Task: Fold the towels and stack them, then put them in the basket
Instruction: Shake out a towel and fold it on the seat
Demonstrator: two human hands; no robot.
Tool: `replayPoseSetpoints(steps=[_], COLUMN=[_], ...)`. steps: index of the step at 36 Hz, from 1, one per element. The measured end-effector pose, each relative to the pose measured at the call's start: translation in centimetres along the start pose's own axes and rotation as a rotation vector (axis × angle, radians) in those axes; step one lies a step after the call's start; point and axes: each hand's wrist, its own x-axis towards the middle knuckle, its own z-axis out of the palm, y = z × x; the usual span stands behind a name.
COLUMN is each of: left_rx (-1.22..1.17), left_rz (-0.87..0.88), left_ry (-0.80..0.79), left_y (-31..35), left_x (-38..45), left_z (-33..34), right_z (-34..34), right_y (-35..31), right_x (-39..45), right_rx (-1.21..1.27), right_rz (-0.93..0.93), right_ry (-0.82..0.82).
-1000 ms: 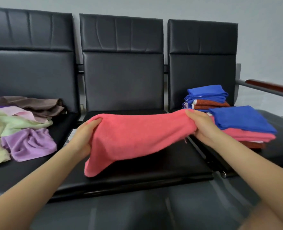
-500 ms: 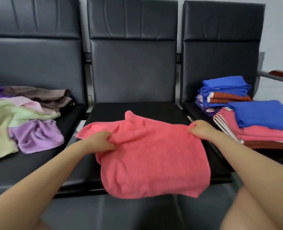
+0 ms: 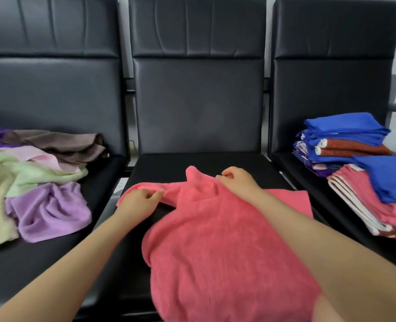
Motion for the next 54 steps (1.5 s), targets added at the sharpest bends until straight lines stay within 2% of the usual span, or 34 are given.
replayPoseSetpoints(steps=[3, 7, 9, 13, 17, 21, 25, 27, 30, 35, 37, 40, 42, 45, 47, 48, 50, 54], left_rx=[-0.073, -0.196, -0.235, -0.231, -0.191, -0.278, -0.131, -0.155, -0.463, -1.140, -1.222, -1.078, -0.945, -0.626, -0.196, 0.013, 0.203, 0.065], left_rz=[-0.034, -0.049, -0.047, -0.044, -0.055, -0.026, 0.050, 0.061, -0.006, -0.315, -0.310, -0.188, -0.028, 0.144, 0.179, 0.205, 0.207, 0.093], left_ry=[0.038, 0.037, 0.035, 0.023, 0.006, -0.108, -0.170, -0.172, -0.071, 0.194, 0.312, 0.416, 0.355, 0.103, -0.098, -0.140, -0.070, 0.158], left_y=[0.2, 0.8, 1.3, 2.2, 2.4, 3.6, 5.0, 5.4, 5.7, 5.3, 4.4, 2.9, 2.2, 2.1, 2.1, 2.1, 2.6, 3.6], left_x=[0.7, 1.7, 2.1, 2.5, 2.4, 1.7, 1.3, 1.3, 1.4, 1.5, 2.0, 1.9, 1.3, 0.5, 0.4, 0.4, 0.3, 1.9], left_z=[0.5, 1.2, 1.6, 2.2, 2.6, 2.9, 3.7, 3.9, 3.4, 0.9, -0.4, -1.4, -1.1, -0.4, 0.2, 0.6, 0.9, 0.5], right_z=[0.8, 1.3, 1.2, -0.2, -2.5, -3.4, -3.0, -2.9, -3.3, -6.4, -8.0, -8.8, -8.2, -6.7, -5.9, -5.7, -5.5, -5.0], right_y=[0.2, 0.2, 0.3, 0.1, 1.1, 2.7, 3.4, 3.5, 3.4, 3.5, 4.0, 4.9, 5.3, 5.7, 6.8, 7.2, 7.1, 6.9], right_x=[0.8, 1.0, 1.3, 1.4, 2.3, 2.6, 2.2, 2.2, 2.2, 2.3, 2.2, 2.6, 2.4, 0.6, 0.0, 0.0, -0.1, -0.1], right_rx=[-0.138, -0.223, -0.078, 0.540, 0.829, 0.777, 0.730, 0.713, 0.795, 1.025, 1.041, 0.941, 0.596, 0.209, 0.084, 0.038, -0.005, -0.038], right_rz=[0.051, 0.016, -0.009, 0.088, 0.252, 0.305, 0.372, 0.384, 0.381, 0.401, 0.445, 0.605, 0.687, 0.456, 0.330, 0.292, 0.261, 0.266], right_ry=[-0.051, -0.109, -0.118, -0.065, 0.083, 0.123, 0.062, 0.073, 0.173, 0.452, 0.511, 0.479, 0.371, 0.248, 0.223, 0.221, 0.200, 0.146])
